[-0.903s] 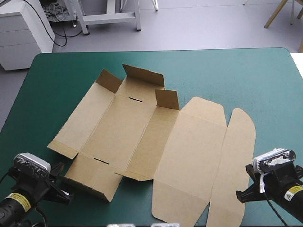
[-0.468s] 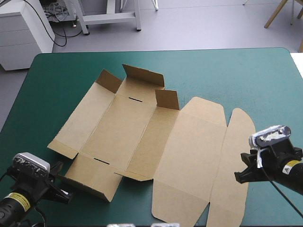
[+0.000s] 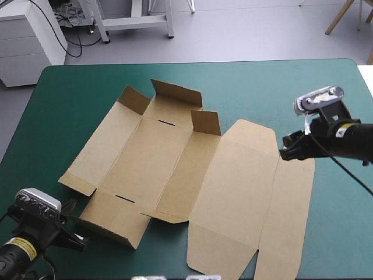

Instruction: Fold the box

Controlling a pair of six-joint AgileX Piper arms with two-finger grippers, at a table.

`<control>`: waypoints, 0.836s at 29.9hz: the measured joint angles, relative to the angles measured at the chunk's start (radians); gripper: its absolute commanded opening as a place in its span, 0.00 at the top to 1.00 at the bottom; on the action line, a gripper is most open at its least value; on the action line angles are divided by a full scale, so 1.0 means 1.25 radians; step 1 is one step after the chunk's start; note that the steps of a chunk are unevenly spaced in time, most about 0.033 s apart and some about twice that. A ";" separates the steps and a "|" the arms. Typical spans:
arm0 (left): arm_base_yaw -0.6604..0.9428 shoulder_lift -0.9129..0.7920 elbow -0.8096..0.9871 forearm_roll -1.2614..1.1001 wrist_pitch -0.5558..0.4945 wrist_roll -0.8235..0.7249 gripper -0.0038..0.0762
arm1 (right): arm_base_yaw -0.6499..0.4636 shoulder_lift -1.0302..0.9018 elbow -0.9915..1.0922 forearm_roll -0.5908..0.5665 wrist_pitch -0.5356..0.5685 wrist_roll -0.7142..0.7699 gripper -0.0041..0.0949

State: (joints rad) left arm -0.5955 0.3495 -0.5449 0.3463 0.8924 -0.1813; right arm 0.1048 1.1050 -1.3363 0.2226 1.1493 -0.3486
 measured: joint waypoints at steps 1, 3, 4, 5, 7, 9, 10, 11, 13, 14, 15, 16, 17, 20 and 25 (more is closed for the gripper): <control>0.000 0.000 0.000 0.000 0.000 0.000 0.96 | 0.000 0.027 -0.033 0.000 0.012 -0.002 0.29; 0.000 0.000 0.000 0.000 0.000 0.000 0.96 | 0.000 0.076 -0.099 0.000 0.037 -0.008 0.29; 0.000 0.000 0.000 0.000 0.000 0.000 0.96 | 0.000 0.103 -0.133 0.001 0.051 -0.014 0.29; 0.000 0.000 0.000 0.000 0.000 0.000 0.96 | 0.000 0.124 -0.160 0.004 0.059 -0.020 0.29; 0.000 0.000 0.000 0.000 0.001 0.000 0.96 | 0.000 0.178 -0.225 0.019 0.067 -0.044 0.29; 0.000 0.000 0.000 0.001 0.001 0.000 0.96 | 0.000 0.230 -0.286 0.044 0.069 -0.072 0.29; 0.000 0.000 0.000 0.001 0.001 0.000 0.96 | 0.000 0.255 -0.309 0.055 0.069 -0.082 0.29; 0.000 0.000 0.000 0.001 0.002 0.000 0.96 | 0.000 0.279 -0.337 0.069 0.069 -0.092 0.29; 0.000 0.000 0.000 0.001 0.002 0.000 0.96 | 0.000 0.321 -0.382 0.091 0.071 -0.106 0.29; 0.000 0.000 0.000 0.001 0.002 0.000 0.96 | 0.000 0.344 -0.405 0.102 0.071 -0.111 0.29; 0.000 0.000 0.000 0.001 0.002 0.000 0.96 | 0.000 0.366 -0.428 0.112 0.071 -0.114 0.29; 0.000 0.000 0.000 0.001 0.002 0.000 0.96 | 0.001 0.384 -0.449 0.118 0.072 -0.117 0.29; 0.000 0.000 0.000 0.001 0.002 0.000 0.96 | 0.003 0.406 -0.469 0.120 0.072 -0.122 0.29; 0.000 0.000 0.000 0.001 0.002 0.000 0.96 | 0.007 0.470 -0.523 0.128 0.074 -0.140 0.29; 0.000 0.000 0.000 0.001 0.002 0.000 0.96 | 0.007 0.569 -0.616 0.154 0.074 -0.151 0.29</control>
State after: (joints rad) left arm -0.5955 0.3495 -0.5449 0.3474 0.8946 -0.1813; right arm 0.1132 1.8165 -2.1063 0.4152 1.2419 -0.5377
